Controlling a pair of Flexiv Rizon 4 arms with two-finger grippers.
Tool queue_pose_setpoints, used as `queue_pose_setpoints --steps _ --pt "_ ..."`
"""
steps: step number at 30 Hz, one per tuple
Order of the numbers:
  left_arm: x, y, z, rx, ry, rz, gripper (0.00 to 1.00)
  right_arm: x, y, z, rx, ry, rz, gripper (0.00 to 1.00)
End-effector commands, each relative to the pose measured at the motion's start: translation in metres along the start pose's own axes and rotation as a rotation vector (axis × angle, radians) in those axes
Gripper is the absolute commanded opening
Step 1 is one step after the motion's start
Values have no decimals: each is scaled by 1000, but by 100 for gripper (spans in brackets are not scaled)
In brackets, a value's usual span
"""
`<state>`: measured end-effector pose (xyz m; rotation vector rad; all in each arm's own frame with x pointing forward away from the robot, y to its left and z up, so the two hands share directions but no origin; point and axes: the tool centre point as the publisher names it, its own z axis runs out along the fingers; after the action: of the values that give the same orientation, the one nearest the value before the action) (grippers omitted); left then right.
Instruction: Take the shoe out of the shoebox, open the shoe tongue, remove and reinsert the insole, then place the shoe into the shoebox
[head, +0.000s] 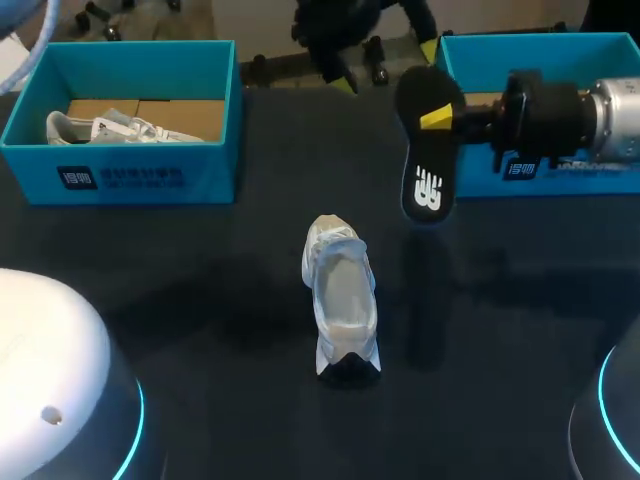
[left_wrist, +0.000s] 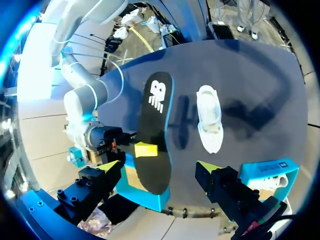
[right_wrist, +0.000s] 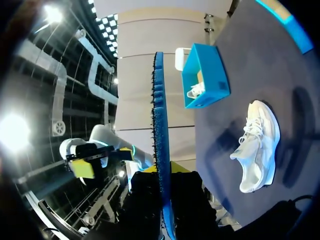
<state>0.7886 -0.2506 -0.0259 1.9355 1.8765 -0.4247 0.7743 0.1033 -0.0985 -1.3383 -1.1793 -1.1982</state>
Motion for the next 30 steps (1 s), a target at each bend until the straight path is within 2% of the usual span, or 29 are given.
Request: queue_pose_setpoints --steps 1,7,13,16,19,30 --pt "20 -2 -1 -1 -306 -5 100 6 -6 -2 -12 -3 -4 0" --pt "27 -3 -2 3 -421 -4 100 15 -12 -8 -23 -11 -15 0" --pt "34 -3 2 10 -477 39 100 19 -17 -12 -31 -21 -15 0" --pt "35 -8 3 1 -492 87 100 19 -17 -13 -33 -22 -12 0" --pt "36 -12 6 -28 -454 147 100 20 -16 -13 -31 -17 -11 0" --pt "36 -12 6 -28 -454 147 100 24 -12 -10 -18 -15 34 0"
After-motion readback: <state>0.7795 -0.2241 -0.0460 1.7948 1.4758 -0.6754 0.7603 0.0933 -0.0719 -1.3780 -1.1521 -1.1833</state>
